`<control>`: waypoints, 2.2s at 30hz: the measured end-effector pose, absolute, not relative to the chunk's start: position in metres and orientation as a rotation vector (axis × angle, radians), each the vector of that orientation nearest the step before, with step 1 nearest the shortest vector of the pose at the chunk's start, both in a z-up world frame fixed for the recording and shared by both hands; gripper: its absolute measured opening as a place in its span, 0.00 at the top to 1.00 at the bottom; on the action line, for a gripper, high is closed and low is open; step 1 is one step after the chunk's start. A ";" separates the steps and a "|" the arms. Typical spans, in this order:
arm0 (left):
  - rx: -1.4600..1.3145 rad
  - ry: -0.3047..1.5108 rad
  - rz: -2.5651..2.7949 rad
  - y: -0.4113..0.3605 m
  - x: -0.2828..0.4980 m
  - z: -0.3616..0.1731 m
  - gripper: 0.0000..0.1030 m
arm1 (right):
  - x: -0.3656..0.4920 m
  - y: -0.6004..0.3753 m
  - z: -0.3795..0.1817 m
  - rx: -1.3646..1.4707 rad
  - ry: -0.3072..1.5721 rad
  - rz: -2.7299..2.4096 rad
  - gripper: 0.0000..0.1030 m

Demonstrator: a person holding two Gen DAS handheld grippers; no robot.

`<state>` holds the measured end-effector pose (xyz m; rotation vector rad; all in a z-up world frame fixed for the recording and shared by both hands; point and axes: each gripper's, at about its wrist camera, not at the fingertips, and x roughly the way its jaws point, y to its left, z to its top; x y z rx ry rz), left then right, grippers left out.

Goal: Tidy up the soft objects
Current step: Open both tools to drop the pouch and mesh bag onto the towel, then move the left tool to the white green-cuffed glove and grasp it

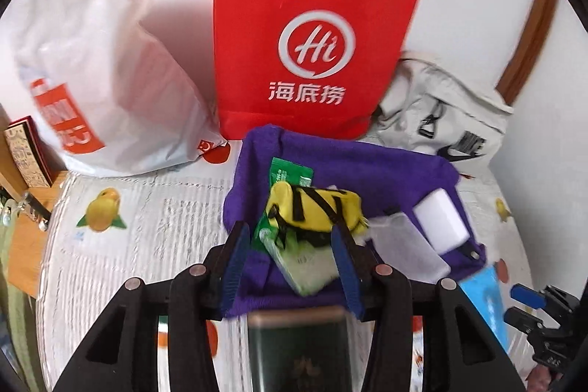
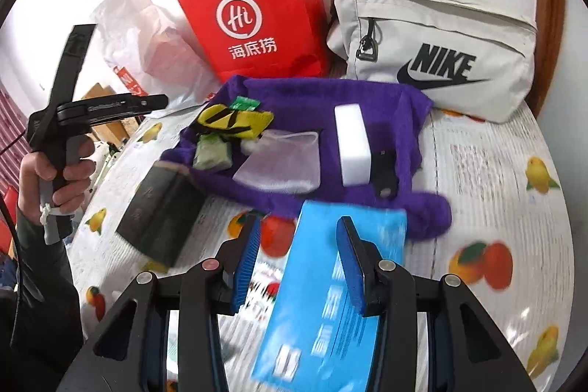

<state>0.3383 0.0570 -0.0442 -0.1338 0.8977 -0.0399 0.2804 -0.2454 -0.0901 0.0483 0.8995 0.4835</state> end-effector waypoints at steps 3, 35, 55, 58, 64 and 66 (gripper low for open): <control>-0.147 0.894 -0.052 0.053 0.307 -0.040 0.57 | 0.261 -0.249 -0.089 0.053 0.893 0.474 0.58; -0.124 1.135 -0.285 -0.039 0.166 -0.159 0.15 | 0.149 -0.282 -0.118 0.079 0.914 0.394 0.58; 0.088 0.996 -0.198 -0.056 0.141 -0.159 0.66 | 0.145 -0.273 -0.127 0.056 0.914 0.423 0.58; 0.058 1.008 -0.196 -0.042 0.137 -0.158 0.82 | 0.145 -0.259 -0.124 0.021 0.904 0.439 0.58; -0.019 1.024 -0.167 -0.010 0.131 -0.159 0.90 | 0.146 -0.216 -0.120 -0.132 0.864 0.462 0.58; -0.026 1.022 -0.157 0.000 0.127 -0.160 0.90 | 0.148 -0.203 -0.120 -0.165 0.847 0.481 0.58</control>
